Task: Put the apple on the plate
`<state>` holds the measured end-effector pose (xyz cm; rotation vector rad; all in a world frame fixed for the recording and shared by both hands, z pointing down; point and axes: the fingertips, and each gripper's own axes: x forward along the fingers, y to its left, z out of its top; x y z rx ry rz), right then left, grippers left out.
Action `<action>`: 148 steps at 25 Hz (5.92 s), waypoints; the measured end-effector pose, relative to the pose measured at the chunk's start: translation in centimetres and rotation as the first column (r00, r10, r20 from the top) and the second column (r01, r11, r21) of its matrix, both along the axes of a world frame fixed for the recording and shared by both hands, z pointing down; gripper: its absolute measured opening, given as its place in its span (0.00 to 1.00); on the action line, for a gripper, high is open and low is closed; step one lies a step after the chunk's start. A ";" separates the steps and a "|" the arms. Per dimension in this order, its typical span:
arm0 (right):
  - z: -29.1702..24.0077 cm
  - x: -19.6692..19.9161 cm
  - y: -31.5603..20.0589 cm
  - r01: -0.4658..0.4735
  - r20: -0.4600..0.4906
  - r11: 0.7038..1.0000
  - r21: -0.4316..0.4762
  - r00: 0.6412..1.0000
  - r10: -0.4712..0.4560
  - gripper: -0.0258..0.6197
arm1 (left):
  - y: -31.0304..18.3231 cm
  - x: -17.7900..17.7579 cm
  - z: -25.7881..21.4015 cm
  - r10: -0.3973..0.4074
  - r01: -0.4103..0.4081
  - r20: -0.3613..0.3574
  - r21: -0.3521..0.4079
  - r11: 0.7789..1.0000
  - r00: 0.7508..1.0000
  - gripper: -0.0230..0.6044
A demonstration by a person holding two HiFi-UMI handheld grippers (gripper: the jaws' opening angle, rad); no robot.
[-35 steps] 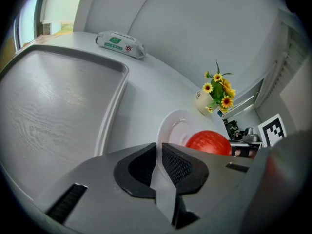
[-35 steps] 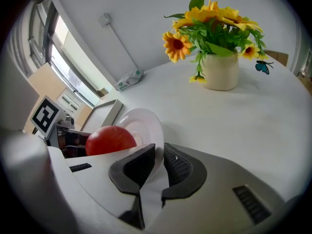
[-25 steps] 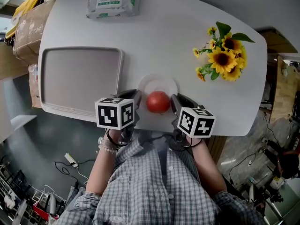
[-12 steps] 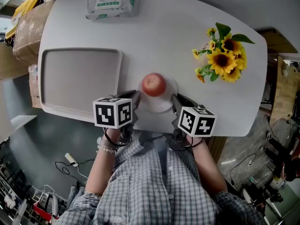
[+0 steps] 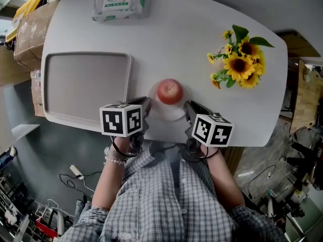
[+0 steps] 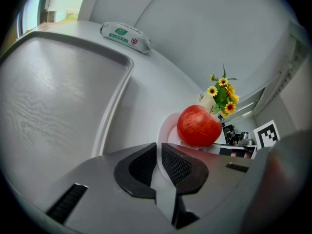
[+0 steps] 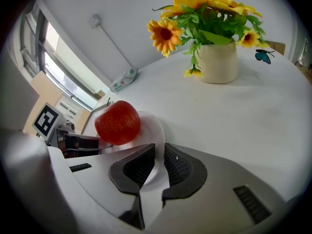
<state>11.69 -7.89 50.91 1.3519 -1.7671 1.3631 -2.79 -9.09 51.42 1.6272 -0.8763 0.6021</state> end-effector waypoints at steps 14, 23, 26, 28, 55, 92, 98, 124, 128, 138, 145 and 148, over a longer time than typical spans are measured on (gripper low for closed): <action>-0.3 0.1 0.0 -0.010 -0.018 1.000 -0.008 1.000 0.010 0.14 | 0.1 0.0 -0.2 0.010 -0.010 -0.006 -0.014 1.000 1.000 0.10; -0.2 0.1 0.1 -0.014 -0.026 1.000 -0.008 1.000 0.014 0.14 | 0.1 0.0 -0.1 0.014 -0.014 -0.010 -0.013 1.000 1.000 0.10; -0.2 0.1 0.3 -0.015 -0.027 1.000 -0.010 1.000 0.015 0.14 | 0.2 0.1 -0.1 0.014 -0.014 -0.016 -0.015 1.000 1.000 0.09; -0.1 0.1 0.4 -0.014 -0.026 1.000 -0.013 1.000 0.014 0.14 | 0.3 0.2 -0.1 0.013 -0.013 -0.019 -0.017 1.000 1.000 0.09; -0.3 -0.1 0.9 -0.028 -0.013 0.999 -0.046 1.000 0.028 0.14 | 0.9 -0.1 -0.1 -0.010 0.007 -0.037 -0.068 0.998 0.999 0.09; -3.8 -4.7 -1.9 0.054 -0.008 0.998 -0.039 0.998 -0.055 0.14 | 0.0 -4.8 -3.4 -0.140 0.125 -0.122 -0.125 0.984 0.983 0.09; -4.2 -6.6 -2.4 0.094 0.001 0.995 -0.040 0.996 -0.094 0.14 | 0.1 -6.6 -3.6 -0.197 0.180 -0.128 -0.133 0.975 0.972 0.09; -4.1 -18.2 -3.9 0.313 0.027 0.949 -0.027 0.950 -0.312 0.13 | 1.7 -17.6 -3.4 -0.409 0.393 -0.123 -0.132 0.910 0.904 0.09; -3.7 -20.0 -4.1 0.324 0.044 0.946 -0.022 0.945 -0.323 0.13 | 2.0 -19.3 -3.0 -0.430 0.416 -0.114 -0.128 0.900 0.896 0.09; -2.4 -23.8 -4.9 0.366 0.054 0.930 -0.029 0.930 -0.364 0.13 | 1.9 -22.9 -1.9 -0.471 0.459 -0.092 -0.128 0.879 0.877 0.09; -1.6 -25.1 -5.2 0.393 0.044 0.919 -0.033 0.919 -0.391 0.13 | 1.6 -24.1 -1.1 -0.476 0.466 -0.065 -0.125 0.876 0.877 0.09; -1.4 -25.4 -5.5 0.412 0.031 0.911 -0.020 0.911 -0.411 0.13 | 1.5 -24.3 -0.7 -0.470 0.461 -0.055 -0.124 0.879 0.881 0.09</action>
